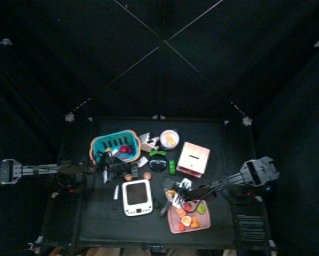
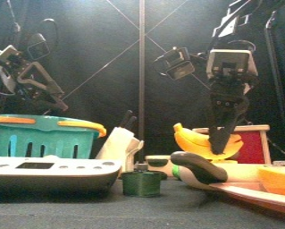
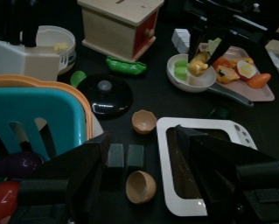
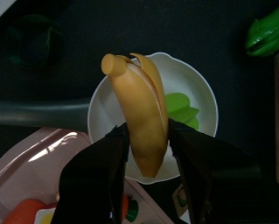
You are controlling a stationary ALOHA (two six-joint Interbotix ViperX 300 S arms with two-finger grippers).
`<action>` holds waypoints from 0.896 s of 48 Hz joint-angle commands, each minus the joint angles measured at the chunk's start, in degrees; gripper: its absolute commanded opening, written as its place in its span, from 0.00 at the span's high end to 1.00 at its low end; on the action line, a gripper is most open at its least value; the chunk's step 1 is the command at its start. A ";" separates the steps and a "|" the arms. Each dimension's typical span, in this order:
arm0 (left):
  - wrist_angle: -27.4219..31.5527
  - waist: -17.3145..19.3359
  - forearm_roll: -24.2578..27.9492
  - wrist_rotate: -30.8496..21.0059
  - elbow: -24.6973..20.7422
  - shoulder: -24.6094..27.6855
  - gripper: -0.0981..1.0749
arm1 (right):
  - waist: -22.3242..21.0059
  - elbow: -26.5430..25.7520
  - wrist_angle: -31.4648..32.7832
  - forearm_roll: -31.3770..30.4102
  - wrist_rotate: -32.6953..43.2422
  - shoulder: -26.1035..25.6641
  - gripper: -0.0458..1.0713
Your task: Hand over banana
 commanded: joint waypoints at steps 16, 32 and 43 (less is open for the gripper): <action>-4.13 -2.37 0.18 0.26 -2.81 1.14 0.11 | -2.37 -3.52 -1.58 -5.27 0.00 -5.10 0.43; -13.10 -6.94 2.55 8.70 -11.51 15.38 0.10 | -6.33 -4.92 -13.80 -12.39 0.26 -6.94 0.43; -15.21 -7.03 -1.32 17.49 -16.17 22.50 0.10 | -7.91 -4.31 -20.39 -14.85 0.09 -7.21 0.43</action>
